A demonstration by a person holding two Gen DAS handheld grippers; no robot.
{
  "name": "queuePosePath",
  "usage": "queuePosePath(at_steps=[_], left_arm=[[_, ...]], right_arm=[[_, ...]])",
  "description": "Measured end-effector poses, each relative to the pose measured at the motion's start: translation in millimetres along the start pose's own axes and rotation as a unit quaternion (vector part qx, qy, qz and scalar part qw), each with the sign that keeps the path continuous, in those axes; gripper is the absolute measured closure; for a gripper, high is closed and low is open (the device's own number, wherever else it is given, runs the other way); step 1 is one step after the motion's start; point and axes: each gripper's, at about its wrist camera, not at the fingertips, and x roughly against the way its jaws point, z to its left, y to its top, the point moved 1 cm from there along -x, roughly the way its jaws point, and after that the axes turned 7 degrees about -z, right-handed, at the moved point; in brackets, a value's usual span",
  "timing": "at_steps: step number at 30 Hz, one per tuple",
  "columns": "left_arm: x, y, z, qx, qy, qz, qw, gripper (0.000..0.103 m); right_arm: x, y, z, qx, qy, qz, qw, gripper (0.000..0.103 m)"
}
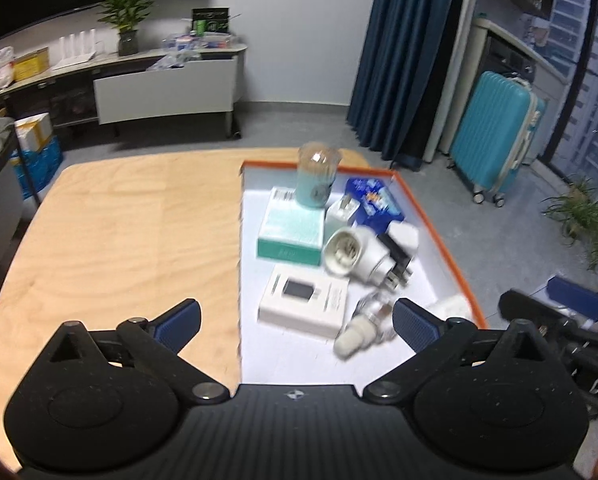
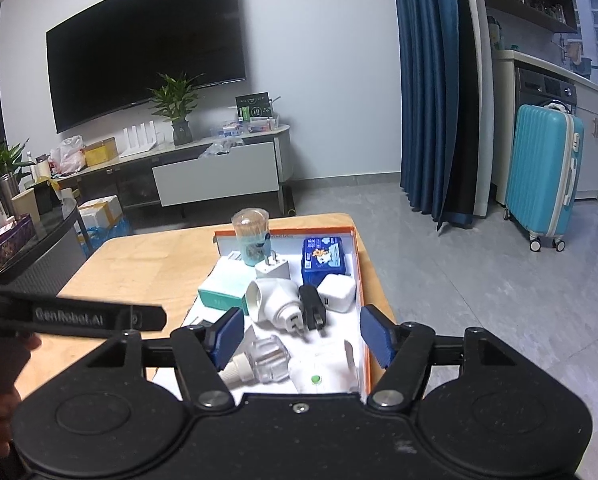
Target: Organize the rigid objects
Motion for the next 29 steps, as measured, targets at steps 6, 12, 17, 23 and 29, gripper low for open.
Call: queuePosePath(at_steps=[6,12,17,23,29], left_arm=[[-1.3,-9.9,-3.9,-0.006,-0.002,0.011,0.9999,0.0],[1.6,-16.2,-7.9,-0.016,0.004,0.009,0.9998,0.0],[1.6,-23.8,-7.2,-0.01,0.004,0.013,0.9999,0.0],[2.6,-24.4,-8.1,-0.008,-0.002,0.008,0.9999,0.0],[2.2,-27.0,-7.5,-0.004,-0.006,0.008,0.9999,0.0]], right_arm=[[5.6,-7.3,5.0,0.01,0.0,0.005,1.0,0.025],[7.1,-8.1,6.6,0.011,-0.001,0.004,1.0,0.025],[6.6,-10.3,8.7,0.015,0.0,0.006,1.0,0.025],[5.9,-11.7,9.7,0.017,0.0,0.008,1.0,0.025],[5.7,-12.3,9.9,0.017,-0.001,0.009,1.0,0.025]])
